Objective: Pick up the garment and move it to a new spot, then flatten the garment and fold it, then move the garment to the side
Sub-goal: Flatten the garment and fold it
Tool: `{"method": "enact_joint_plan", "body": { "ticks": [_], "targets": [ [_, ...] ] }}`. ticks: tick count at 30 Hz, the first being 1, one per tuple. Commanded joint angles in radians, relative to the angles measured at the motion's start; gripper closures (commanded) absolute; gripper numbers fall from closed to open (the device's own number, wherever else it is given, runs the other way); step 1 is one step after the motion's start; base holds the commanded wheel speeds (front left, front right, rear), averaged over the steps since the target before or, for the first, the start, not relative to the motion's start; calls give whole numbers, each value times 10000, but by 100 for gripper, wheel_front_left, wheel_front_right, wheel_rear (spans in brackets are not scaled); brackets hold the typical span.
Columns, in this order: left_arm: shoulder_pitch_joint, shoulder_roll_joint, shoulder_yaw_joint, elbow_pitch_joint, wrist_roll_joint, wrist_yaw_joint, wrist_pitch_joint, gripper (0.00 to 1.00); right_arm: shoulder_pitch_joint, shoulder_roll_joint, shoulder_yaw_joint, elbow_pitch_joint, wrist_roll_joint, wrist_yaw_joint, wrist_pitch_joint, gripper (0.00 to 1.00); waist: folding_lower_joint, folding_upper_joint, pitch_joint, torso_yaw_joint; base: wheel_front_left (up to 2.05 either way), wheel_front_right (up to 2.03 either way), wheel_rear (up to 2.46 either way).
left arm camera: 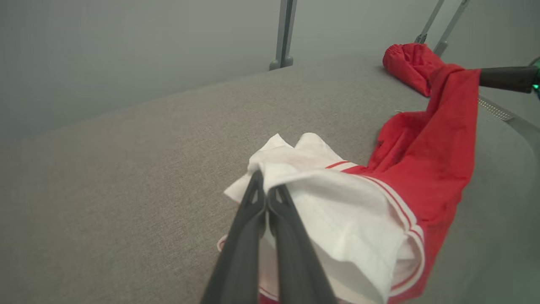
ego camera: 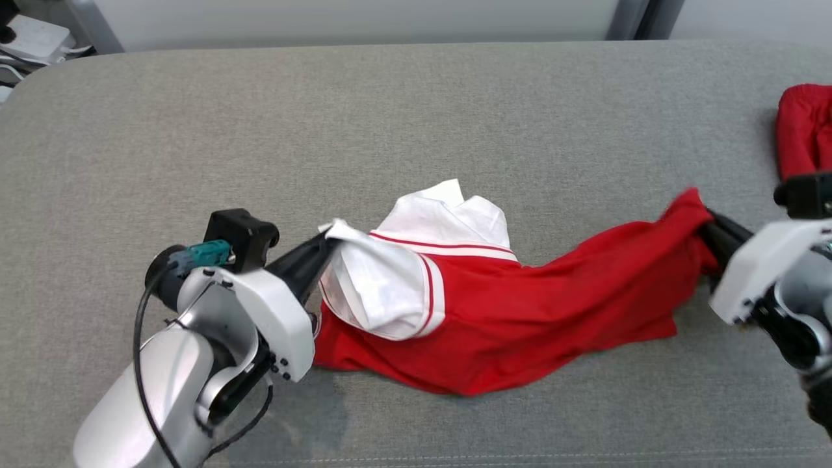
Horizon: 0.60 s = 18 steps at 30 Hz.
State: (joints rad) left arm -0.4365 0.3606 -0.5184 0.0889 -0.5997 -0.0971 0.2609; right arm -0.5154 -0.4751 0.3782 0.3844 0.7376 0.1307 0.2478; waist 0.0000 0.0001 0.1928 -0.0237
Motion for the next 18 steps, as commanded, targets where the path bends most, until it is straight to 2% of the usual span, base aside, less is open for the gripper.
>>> {"method": "enact_joint_plan", "body": {
  "ticks": [1, 3, 7, 11, 15, 18],
  "targets": [
    [-605, 101, 312, 290, 274, -20, -337, 100, -384, 113, 86, 391, -261, 0, -572, 99, 0, -1, 62, -130, 0, 0, 0],
    [-812, -156, 202, 1107, 596, 70, -866, 100, -815, 439, 150, 1305, -851, 0, -1462, 0, 0, -1, 89, -165, 0, 0, 0],
    [-996, -443, 60, 2275, 1260, 430, -1934, 100, -1004, 812, -94, 2688, -1597, 0, -3172, 0, 0, -1, 108, -210, 0, 0, 0],
    [-842, -606, 67, 2690, 1380, 655, -2484, 100, -658, 758, -300, 3298, -1698, 0, -3613, 0, 0, -1, 81, -210, 0, 0, 0],
    [-508, -645, 88, 2755, 1446, 856, -3014, 100, 86, 591, -633, 3268, -1205, 0, -3856, 0, 0, -1, 87, -159, 0, 0, 0],
    [-231, -590, 188, 2537, 1449, 1062, -3306, 100, 646, 590, -800, 2681, -385, 0, -3885, 0, 0, -1, 117, -131, 0, 0, 0]
  ]
}}
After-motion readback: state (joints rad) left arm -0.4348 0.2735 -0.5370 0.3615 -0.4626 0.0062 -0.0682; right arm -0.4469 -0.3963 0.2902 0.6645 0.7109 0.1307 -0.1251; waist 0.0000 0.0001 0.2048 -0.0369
